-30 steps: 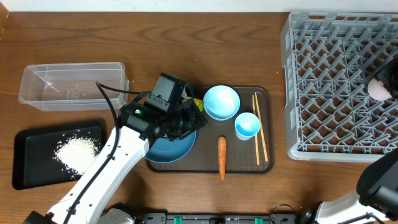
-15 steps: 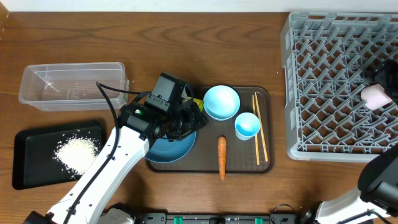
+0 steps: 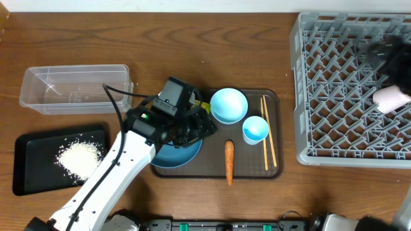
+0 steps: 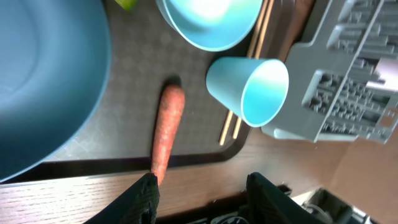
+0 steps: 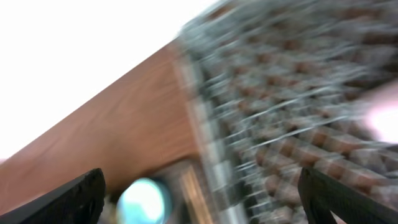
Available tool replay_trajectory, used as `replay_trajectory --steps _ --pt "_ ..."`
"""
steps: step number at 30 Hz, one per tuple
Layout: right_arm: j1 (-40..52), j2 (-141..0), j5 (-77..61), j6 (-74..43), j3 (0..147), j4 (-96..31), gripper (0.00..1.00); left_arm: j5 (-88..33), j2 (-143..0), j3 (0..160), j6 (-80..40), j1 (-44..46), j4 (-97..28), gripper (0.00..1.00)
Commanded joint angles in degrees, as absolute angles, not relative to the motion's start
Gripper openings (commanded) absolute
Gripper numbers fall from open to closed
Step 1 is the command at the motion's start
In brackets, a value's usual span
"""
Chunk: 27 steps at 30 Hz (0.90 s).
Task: Sort waste into correct bins and load items into the dishwasher rack
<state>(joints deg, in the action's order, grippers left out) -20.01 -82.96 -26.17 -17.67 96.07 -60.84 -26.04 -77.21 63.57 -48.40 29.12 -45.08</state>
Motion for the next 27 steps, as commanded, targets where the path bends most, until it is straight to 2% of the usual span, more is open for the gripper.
replay_trajectory --steps 1,4,7,11,19,27 --pt "-13.7 -82.1 -32.8 -15.6 96.7 -63.5 0.99 -26.5 -77.5 64.0 -45.6 31.5 -45.4 0.49" --pt "-8.7 -82.4 -29.8 -15.6 96.6 -65.9 0.99 -26.3 -77.5 64.0 -44.6 34.7 -45.4 0.5" --pt "-5.2 -83.2 -21.0 -17.6 96.6 -66.1 0.99 -22.5 -77.5 64.0 -45.8 37.6 -45.4 0.5" --pt "-4.7 -84.2 -17.9 -22.7 96.6 -66.3 0.99 -15.9 -78.9 64.0 -49.6 39.0 -44.0 0.5" --pt "-4.1 -85.8 -18.8 -20.5 96.6 -68.8 0.99 -23.5 -91.4 64.0 -49.6 39.0 -31.3 0.5" --pt "-3.3 -89.0 -15.8 -14.5 95.8 -71.8 0.99 -23.3 -96.8 64.0 -49.6 39.0 -23.0 0.49"
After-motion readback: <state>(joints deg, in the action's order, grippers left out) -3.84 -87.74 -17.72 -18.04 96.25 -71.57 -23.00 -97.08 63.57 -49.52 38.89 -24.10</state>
